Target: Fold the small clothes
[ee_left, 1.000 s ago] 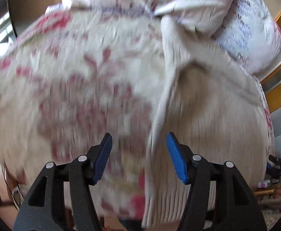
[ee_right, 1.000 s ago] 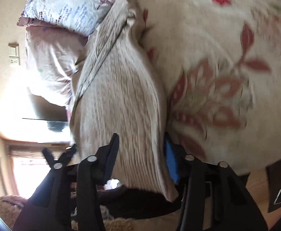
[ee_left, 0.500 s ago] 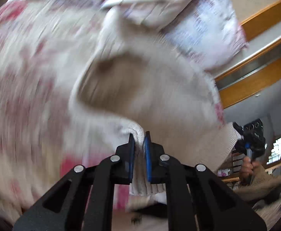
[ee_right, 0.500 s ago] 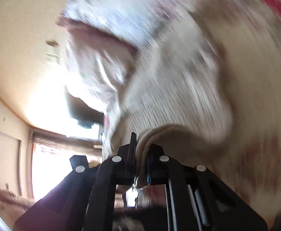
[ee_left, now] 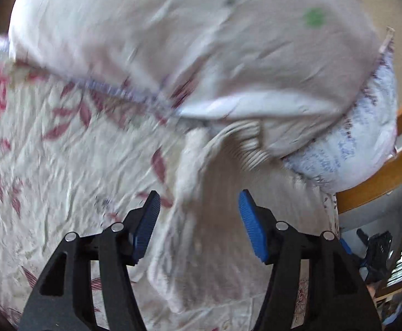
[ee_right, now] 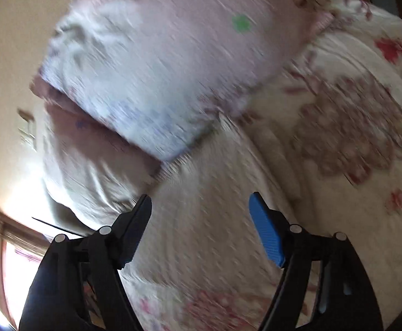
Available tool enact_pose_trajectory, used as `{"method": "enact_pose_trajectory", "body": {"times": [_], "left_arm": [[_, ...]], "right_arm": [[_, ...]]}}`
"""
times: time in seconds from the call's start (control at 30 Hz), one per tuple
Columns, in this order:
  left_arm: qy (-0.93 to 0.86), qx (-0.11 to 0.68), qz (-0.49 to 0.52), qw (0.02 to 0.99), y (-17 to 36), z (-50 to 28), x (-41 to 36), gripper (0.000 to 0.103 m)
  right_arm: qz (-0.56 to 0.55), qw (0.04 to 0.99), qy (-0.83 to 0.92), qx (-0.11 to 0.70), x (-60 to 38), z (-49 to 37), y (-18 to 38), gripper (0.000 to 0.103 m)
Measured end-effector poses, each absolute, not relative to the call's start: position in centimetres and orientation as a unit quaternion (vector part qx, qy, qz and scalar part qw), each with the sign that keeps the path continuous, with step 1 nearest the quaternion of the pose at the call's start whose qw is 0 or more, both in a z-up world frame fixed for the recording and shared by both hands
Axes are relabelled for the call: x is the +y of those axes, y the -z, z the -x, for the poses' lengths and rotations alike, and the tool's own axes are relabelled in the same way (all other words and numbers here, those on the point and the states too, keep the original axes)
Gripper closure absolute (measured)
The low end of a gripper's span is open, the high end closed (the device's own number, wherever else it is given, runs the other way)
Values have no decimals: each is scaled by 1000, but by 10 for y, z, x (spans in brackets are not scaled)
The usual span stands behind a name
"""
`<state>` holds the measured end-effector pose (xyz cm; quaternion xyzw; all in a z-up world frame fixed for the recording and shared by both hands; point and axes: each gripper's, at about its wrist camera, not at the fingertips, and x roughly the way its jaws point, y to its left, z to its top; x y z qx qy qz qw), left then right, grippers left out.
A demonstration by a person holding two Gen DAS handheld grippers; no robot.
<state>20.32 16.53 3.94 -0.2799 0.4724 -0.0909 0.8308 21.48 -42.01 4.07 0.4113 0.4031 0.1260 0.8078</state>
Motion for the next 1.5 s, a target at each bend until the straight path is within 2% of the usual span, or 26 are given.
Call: {"method": "enact_pose_trajectory", "body": {"times": [0.2,0.27,0.3,0.33,0.43,0.53,0.7,0.87,0.9,0.93,0.97,1.0,1.03,1.13,1.27,1.33,1.43,1.47,1.5], "left_arm": [[104,492,306,808,-5,-226,144,46],[105,491,305,809,-1,-234,132,58],[100,490,309,809,0,-238,128,74],[106,491,325,801,4,-240,126,84],[109,473,370,792,-4,-238,115,87],[165,446,399,784,-39,-235,84,88],[315,420,429,735,-92,-257,-40,88],[420,487,468,607,-76,-283,-181,81],[438,486,482,583,-73,-283,-188,81],[451,476,498,568,-72,-283,-186,76],[448,465,502,576,-73,-285,-175,70],[430,459,496,598,-73,-287,-161,55],[410,455,486,623,-73,-287,-148,47],[336,485,396,703,-65,-289,-119,46],[297,534,288,738,-44,-273,-133,41],[295,532,258,751,-41,-267,-143,33],[293,518,225,771,-44,-261,-161,28],[290,517,217,776,-45,-262,-164,28],[285,515,211,780,-44,-267,-163,28]], "right_arm": [[-435,791,-118,414,-427,-205,-29,28],[-431,791,-123,417,-428,-199,-30,28],[-429,791,-124,419,-427,-200,-29,28],[-425,792,-125,421,-428,-197,-28,28],[-426,789,-122,425,-438,-187,-25,28],[-429,794,-113,417,-451,-180,-26,28],[-434,803,-92,397,-478,-172,-27,28],[-452,798,-73,391,-500,-176,-26,28],[-454,797,-71,391,-504,-176,-27,28],[-459,794,-72,392,-510,-177,-27,28],[-460,792,-71,396,-512,-178,-27,26],[-463,787,-76,401,-517,-182,-25,21],[-466,782,-78,406,-519,-185,-23,16],[-472,764,-87,431,-521,-199,-15,15],[-463,741,-92,478,-513,-228,2,15],[-460,730,-97,496,-505,-239,9,15],[-446,733,-106,503,-494,-247,14,12],[-446,731,-113,504,-491,-250,14,18],[-449,727,-122,505,-488,-252,16,33]]}}
